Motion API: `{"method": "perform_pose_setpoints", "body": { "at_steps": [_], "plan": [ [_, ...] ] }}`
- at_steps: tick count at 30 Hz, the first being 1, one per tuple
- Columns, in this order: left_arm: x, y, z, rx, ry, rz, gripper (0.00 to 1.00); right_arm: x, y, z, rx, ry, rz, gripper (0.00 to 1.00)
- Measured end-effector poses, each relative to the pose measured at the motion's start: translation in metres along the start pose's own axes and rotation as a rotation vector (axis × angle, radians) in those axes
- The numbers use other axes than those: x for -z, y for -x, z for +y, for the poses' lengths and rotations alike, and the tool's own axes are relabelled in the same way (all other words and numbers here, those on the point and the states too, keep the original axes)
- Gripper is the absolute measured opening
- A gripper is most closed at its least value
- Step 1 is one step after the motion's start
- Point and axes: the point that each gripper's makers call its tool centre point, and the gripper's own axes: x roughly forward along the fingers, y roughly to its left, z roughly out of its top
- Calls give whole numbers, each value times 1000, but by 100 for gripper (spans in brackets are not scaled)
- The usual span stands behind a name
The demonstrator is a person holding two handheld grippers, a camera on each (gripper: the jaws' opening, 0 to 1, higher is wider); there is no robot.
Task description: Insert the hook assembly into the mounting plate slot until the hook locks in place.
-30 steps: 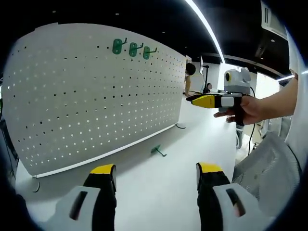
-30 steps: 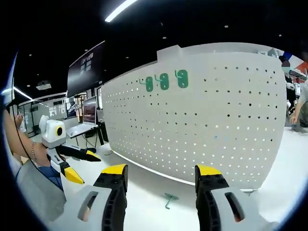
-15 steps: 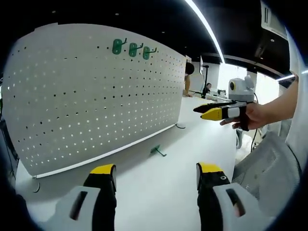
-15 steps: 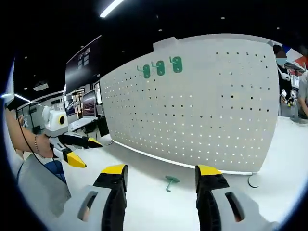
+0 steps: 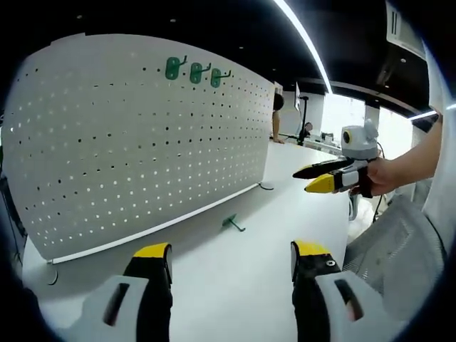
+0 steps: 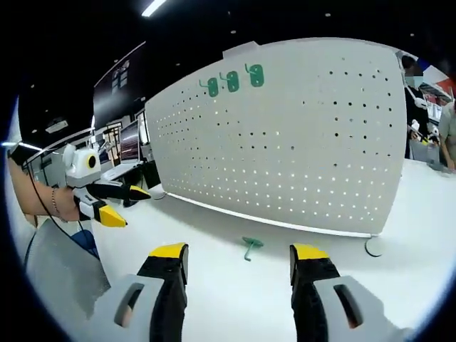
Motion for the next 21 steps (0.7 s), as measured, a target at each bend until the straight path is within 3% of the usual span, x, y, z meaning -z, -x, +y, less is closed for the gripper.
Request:
{"method": "perform_pose_setpoints", "body": {
  "at_steps": [21],
  "plan": [
    [3,0,1,-4,6,10,70,32,6,0,-1,-31,109,58]
  ]
}}
